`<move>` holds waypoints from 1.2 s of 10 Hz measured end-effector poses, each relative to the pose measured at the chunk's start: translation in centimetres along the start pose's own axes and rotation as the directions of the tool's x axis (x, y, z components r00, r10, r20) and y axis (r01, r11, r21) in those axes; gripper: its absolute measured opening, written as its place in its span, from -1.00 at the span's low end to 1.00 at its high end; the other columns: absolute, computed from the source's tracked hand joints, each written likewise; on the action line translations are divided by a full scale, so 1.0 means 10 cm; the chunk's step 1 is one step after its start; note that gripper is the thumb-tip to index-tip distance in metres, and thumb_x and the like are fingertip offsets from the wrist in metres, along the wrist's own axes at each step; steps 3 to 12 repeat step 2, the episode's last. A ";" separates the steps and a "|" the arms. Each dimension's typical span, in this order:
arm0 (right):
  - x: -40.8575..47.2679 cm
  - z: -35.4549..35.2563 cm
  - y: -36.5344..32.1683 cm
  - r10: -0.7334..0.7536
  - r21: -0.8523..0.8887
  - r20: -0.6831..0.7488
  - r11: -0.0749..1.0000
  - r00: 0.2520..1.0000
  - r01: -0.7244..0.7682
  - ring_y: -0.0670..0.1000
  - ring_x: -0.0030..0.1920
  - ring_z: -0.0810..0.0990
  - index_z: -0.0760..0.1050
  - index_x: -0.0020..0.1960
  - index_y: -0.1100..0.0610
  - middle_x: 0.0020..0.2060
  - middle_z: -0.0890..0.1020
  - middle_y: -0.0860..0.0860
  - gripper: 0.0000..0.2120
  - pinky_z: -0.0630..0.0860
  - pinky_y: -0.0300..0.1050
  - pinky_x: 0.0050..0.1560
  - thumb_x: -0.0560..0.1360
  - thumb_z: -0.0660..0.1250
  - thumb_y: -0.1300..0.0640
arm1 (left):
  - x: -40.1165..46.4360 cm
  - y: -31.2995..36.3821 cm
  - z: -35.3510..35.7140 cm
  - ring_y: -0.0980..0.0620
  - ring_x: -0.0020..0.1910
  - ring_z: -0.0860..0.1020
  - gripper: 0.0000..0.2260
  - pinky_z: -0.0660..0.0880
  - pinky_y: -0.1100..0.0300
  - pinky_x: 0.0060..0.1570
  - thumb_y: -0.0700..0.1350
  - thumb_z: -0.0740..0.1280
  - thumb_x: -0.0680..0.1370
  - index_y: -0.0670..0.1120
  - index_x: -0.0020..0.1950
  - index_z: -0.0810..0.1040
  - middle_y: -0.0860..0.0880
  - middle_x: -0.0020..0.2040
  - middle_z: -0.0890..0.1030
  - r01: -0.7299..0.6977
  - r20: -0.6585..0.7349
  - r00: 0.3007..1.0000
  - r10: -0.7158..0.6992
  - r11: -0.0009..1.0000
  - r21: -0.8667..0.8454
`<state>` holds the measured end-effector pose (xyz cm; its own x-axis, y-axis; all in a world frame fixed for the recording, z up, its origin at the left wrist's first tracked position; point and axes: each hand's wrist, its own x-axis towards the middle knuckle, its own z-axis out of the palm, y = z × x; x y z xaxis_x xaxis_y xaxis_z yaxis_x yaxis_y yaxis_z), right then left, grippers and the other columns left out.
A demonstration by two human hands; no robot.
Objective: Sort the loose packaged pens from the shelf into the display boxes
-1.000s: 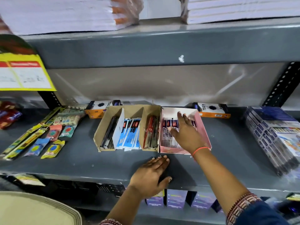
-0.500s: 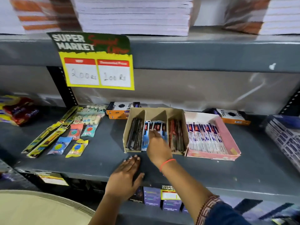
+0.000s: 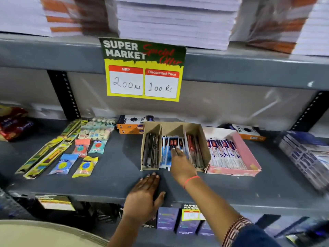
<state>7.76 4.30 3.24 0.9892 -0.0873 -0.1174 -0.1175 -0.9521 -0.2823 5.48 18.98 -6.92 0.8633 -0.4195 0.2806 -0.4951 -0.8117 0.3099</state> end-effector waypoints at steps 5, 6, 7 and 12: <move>-0.57 -0.24 0.16 -0.145 -0.072 -0.053 0.987 0.988 0.141 0.09 0.52 0.17 0.04 0.52 0.17 0.55 0.06 0.06 -0.39 0.42 0.04 0.28 0.49 0.06 0.36 | 0.01 0.21 -0.22 0.00 0.38 0.31 -0.05 0.26 0.14 0.31 0.38 -0.44 0.38 -0.14 0.43 0.30 -0.06 0.42 0.34 0.038 0.196 0.978 -0.064 0.990 0.135; -0.57 -0.24 0.16 -0.145 -0.072 -0.053 0.987 0.988 0.141 0.09 0.52 0.17 0.04 0.52 0.17 0.55 0.06 0.06 -0.39 0.42 0.04 0.28 0.49 0.06 0.36 | 0.01 0.21 -0.22 0.00 0.38 0.31 -0.05 0.26 0.14 0.31 0.38 -0.44 0.38 -0.14 0.43 0.30 -0.06 0.42 0.34 0.038 0.196 0.978 -0.064 0.990 0.135; -0.57 -0.24 0.16 -0.145 -0.072 -0.053 0.987 0.988 0.141 0.09 0.52 0.17 0.04 0.52 0.17 0.55 0.06 0.06 -0.39 0.42 0.04 0.28 0.49 0.06 0.36 | 0.01 0.21 -0.22 0.00 0.38 0.31 -0.05 0.26 0.14 0.31 0.38 -0.44 0.38 -0.14 0.43 0.30 -0.06 0.42 0.34 0.038 0.196 0.978 -0.064 0.990 0.135; -0.57 -0.24 0.16 -0.145 -0.072 -0.053 0.987 0.988 0.141 0.09 0.52 0.17 0.04 0.52 0.17 0.55 0.06 0.06 -0.39 0.42 0.04 0.28 0.49 0.06 0.36 | 0.01 0.21 -0.22 0.00 0.38 0.31 -0.05 0.26 0.14 0.31 0.38 -0.44 0.38 -0.14 0.43 0.30 -0.06 0.42 0.34 0.038 0.196 0.978 -0.064 0.990 0.135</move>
